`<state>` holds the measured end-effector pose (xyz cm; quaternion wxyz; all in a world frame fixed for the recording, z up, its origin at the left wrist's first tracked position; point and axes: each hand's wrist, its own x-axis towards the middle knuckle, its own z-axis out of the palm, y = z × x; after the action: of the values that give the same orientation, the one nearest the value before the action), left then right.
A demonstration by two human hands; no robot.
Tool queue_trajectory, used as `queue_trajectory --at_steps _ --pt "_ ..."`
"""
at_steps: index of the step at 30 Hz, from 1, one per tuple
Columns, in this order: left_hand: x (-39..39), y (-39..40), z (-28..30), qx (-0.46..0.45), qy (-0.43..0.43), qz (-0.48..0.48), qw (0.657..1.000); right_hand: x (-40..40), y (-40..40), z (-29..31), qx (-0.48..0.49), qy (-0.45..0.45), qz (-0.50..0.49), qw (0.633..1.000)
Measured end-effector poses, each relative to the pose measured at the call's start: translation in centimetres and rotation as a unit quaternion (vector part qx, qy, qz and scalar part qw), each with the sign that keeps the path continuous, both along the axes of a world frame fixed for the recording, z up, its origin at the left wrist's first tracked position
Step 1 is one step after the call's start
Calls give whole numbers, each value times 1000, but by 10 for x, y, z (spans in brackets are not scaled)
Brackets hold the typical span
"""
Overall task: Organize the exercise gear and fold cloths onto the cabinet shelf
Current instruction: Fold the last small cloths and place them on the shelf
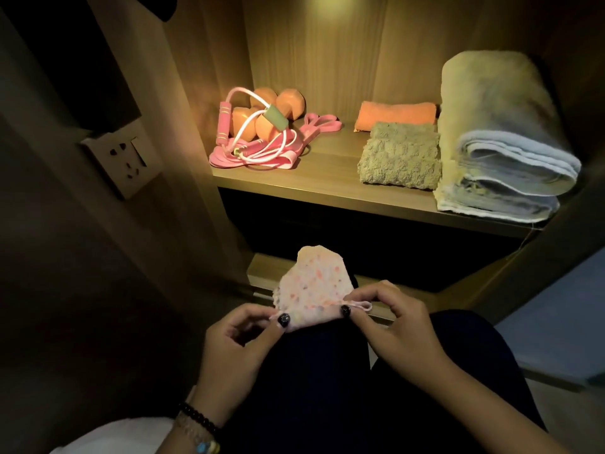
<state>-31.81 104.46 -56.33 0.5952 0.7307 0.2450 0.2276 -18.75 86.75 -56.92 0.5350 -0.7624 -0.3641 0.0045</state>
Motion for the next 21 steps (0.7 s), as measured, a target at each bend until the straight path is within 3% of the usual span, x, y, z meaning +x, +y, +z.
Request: queue_trajectory --at_steps 5,10,13,16,21 --pt "-16 -4 2 -16 4 0 1000 -22 -3 -3 9 -16 4 1000" --pt "-17 -4 -2 39 24 34 998 -33 1 -12 -26 -63 -28 997" --pt "-16 -6 -4 135 42 39 989 -32 6 -14 -65 -125 -41 989" --pt "-16 -5 -4 278 4 16 961 -31 7 -13 -111 -224 -42 967" --pt "-24 0 -5 397 -20 -70 915 -30 0 -16 -143 -329 49 932"
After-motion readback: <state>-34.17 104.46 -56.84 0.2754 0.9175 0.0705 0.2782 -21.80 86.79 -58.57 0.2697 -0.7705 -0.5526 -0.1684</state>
